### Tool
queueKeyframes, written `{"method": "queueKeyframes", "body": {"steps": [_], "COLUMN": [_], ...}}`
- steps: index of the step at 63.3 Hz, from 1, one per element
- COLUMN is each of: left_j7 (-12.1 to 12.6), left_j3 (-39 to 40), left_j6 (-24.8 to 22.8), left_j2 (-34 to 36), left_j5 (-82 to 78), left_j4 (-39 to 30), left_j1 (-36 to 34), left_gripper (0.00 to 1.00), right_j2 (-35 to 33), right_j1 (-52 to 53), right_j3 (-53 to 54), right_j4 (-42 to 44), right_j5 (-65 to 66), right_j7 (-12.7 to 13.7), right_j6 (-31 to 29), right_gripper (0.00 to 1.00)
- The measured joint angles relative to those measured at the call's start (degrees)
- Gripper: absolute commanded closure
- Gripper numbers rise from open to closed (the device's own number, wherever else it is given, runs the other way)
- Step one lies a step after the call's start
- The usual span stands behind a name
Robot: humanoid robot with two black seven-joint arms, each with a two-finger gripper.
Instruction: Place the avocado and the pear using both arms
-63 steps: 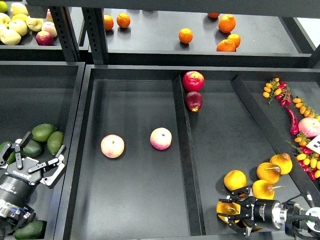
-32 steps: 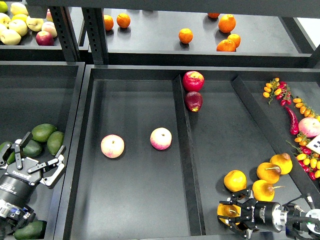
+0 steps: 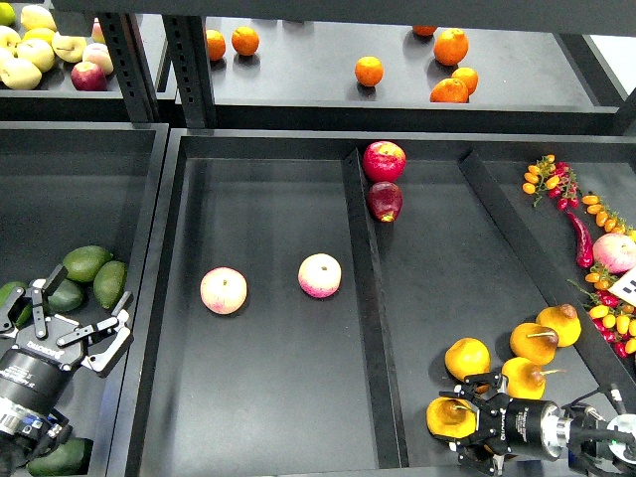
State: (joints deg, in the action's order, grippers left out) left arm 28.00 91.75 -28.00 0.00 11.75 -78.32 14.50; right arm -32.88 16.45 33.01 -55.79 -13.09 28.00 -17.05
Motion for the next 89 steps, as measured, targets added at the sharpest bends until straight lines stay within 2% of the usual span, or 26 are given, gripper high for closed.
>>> {"method": "queueKeyframes", "body": {"steps": [16,33,41,50,70,78,89], "left_j7": [0.0,0.0,0.0,0.0,0.0,0.0,0.0], "left_j3": [-0.5,-0.8,-0.9,-0.9,-1.9,-1.9,-1.6], "left_j6": [0.0,0.0,0.0,0.0,0.0,0.0,0.0], "left_j2": [0.0,0.0,0.0,0.0,0.0,0.0,0.0], "left_j5": [-0.1,-0.1,-0.1,-0.1,-0.2,-0.5,-0.6], "left_j4": [0.0,0.0,0.0,0.0,1.1,2.4,8.7], "left_j1": [0.0,0.0,0.0,0.0,-0.4,-1.4,-6.2], "left_gripper": [0.01,0.01,0.01,0.01,0.01,0.01,0.01], "right_j2": [0.0,1.4,6.3,14.7,30.9,32.7,32.9], "right_j1": [0.1,1.4,3.6,4.9,5.0,5.0,5.1], "right_j3": [5.1,15.1,22.0,30.4,45.3,50.5,54.7], "right_j4": [-3.4,-7.7,-7.7,-6.5,-0.1,1.4,5.1], "right_j5": [-0.1,-0.4,-0.3,0.1,2.7,3.5,4.7], "right_j7": [0.0,0.0,0.0,0.0,0.0,0.0,0.0], "right_j6": [1.5,7.7,10.1,13.0,13.1,12.4,7.5], "right_gripper": [0.07,0.02,0.02,0.02,0.01,0.01,0.0]}}
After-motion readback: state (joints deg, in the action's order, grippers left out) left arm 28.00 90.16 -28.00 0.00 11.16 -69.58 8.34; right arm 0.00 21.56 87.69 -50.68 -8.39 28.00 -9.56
